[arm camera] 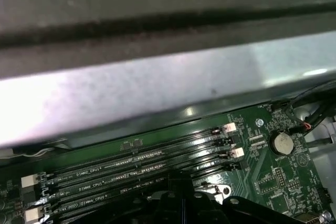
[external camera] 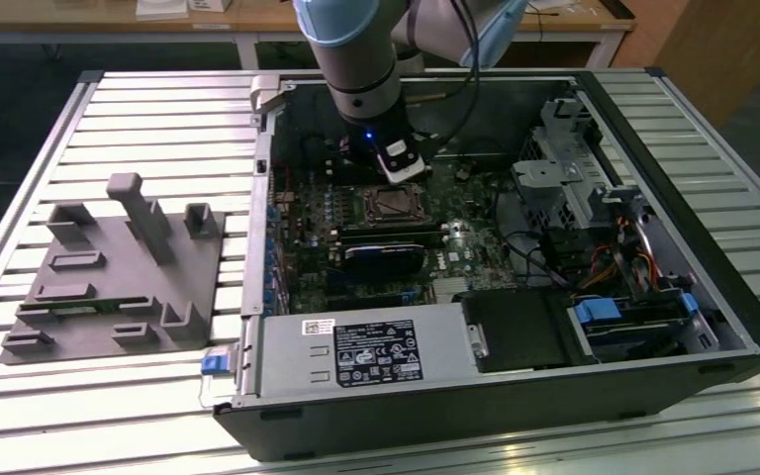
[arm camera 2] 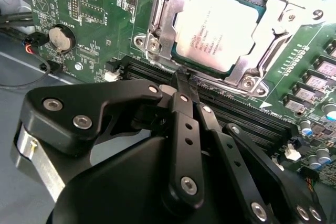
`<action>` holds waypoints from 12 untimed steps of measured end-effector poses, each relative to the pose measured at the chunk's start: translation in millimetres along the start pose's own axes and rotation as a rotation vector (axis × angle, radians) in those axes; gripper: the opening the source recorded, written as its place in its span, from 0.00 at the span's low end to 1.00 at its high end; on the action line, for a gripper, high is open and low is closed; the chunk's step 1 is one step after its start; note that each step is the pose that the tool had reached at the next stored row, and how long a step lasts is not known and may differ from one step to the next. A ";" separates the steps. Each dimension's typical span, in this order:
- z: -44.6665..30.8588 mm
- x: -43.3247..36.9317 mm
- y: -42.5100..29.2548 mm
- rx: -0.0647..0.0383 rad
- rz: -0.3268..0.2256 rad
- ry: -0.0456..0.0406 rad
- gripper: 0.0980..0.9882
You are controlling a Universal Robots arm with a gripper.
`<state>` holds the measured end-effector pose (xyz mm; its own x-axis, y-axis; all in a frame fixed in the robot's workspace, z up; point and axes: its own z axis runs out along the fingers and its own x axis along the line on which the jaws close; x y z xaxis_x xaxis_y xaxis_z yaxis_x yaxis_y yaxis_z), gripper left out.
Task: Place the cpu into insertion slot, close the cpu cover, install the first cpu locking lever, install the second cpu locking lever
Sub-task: 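Install the first cpu locking lever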
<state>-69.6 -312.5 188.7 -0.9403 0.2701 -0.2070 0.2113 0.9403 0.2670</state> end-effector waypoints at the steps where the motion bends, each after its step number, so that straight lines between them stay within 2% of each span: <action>1: 0.2 0.0 -0.1 0.000 0.000 -0.0002 0.01; 7: 1.0 0.0 -0.4 0.000 0.001 0.0002 0.01; 12: 3.3 -4.2 0.4 -0.002 0.002 0.0005 0.01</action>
<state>-64.7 -312.6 186.5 -0.9401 0.2717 -0.2060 0.2124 0.9393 0.2693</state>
